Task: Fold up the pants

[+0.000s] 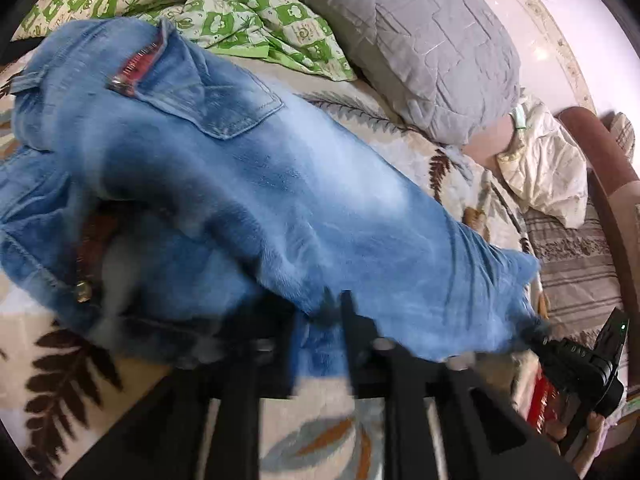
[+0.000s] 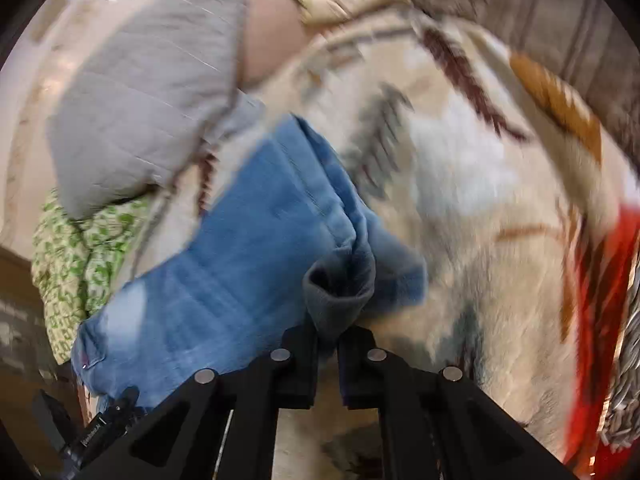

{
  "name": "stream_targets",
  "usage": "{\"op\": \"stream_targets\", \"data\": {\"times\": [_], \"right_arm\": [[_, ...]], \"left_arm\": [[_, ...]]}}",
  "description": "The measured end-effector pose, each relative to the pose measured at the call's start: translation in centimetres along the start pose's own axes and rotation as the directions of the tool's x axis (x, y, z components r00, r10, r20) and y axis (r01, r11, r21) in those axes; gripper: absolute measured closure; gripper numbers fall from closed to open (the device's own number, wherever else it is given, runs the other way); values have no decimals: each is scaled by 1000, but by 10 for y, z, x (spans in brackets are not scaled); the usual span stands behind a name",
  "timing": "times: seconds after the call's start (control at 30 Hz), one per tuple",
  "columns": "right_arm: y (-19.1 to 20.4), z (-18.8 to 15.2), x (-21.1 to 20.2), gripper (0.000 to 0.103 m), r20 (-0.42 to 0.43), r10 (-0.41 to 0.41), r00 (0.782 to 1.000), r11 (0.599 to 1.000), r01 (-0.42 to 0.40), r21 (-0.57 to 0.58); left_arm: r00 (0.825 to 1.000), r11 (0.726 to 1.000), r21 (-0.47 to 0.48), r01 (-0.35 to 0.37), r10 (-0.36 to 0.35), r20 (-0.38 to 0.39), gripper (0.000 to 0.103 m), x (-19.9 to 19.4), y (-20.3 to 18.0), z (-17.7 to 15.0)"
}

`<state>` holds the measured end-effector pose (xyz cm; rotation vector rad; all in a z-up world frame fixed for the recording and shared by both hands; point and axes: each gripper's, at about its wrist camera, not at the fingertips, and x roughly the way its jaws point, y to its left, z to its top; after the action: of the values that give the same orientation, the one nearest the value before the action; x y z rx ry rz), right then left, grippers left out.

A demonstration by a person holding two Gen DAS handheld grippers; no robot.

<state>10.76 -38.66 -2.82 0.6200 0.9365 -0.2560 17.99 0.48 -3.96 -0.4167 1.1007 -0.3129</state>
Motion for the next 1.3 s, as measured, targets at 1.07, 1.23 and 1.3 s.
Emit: {"op": "stream_targets", "data": {"times": [1.07, 1.23, 1.3], "right_arm": [[346, -161, 83, 50, -205, 178, 963, 544, -269, -794], [347, -155, 80, 98, -176, 155, 972, 567, -234, -790], [341, -146, 66, 98, -201, 221, 954, 600, -296, -743]], "left_arm": [[1000, 932, -361, 17, -12, 16, 34, -61, 162, 81], [999, 939, -342, -19, 28, 20, 34, -60, 159, 81], [999, 942, -335, -21, 32, 25, 34, -57, 156, 83]]}}
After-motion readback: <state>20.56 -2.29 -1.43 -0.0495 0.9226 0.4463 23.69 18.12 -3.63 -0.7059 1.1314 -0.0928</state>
